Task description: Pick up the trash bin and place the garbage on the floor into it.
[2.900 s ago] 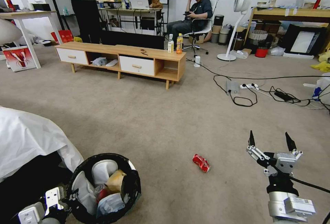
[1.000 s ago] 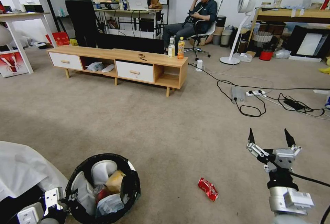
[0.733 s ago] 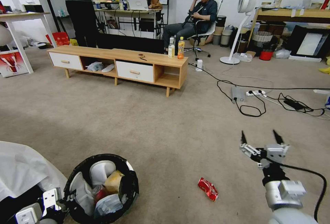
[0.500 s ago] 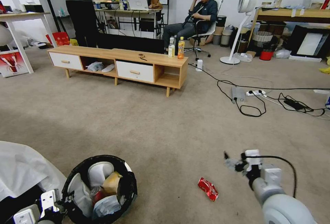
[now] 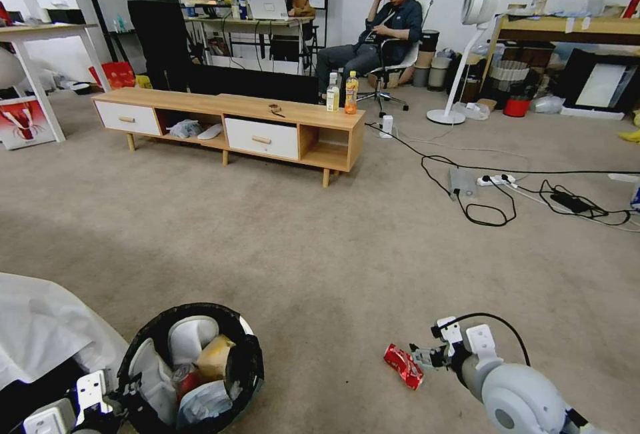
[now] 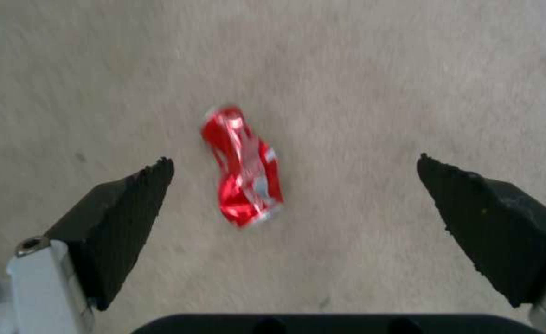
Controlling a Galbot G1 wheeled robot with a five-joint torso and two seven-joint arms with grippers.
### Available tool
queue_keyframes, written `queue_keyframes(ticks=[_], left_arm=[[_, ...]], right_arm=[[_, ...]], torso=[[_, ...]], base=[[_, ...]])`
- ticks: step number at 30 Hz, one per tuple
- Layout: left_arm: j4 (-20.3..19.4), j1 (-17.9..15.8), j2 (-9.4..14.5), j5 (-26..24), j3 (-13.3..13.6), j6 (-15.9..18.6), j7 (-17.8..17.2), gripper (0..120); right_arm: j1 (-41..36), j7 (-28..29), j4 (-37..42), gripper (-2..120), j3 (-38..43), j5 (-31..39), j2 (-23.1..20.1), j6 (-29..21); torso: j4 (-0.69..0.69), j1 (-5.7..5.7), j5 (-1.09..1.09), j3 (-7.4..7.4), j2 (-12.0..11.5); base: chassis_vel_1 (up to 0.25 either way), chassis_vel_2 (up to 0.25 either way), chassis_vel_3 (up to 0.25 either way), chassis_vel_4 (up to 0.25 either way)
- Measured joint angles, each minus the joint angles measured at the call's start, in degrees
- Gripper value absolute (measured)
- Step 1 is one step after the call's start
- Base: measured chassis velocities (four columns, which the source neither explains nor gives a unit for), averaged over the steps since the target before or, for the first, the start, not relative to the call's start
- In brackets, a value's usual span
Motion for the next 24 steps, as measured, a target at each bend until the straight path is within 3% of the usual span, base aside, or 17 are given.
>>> queue_keyframes(ticks=[12, 24], left_arm=[[0.96, -0.18, -0.31, 0.12, -0.47, -0.21, 0.12, 3], [4.27, -2.20, 0.80, 0.16, 1.26, -0.11, 0.09, 3]], right_arm=[[8.34, -0.80, -9.79, 100, -10.83, -1.16, 3.39, 0.76], [10.65, -2.73, -19.83, 98, -13.92, -3.86, 7.02, 4.31]], torso=[[0.02, 0.00, -0.01, 0.00, 0.00], [0.01, 0.00, -0.02, 0.00, 0.00]], base=[[0.000, 0.000, 0.000, 0.000], [0.000, 0.000, 0.000, 0.000]])
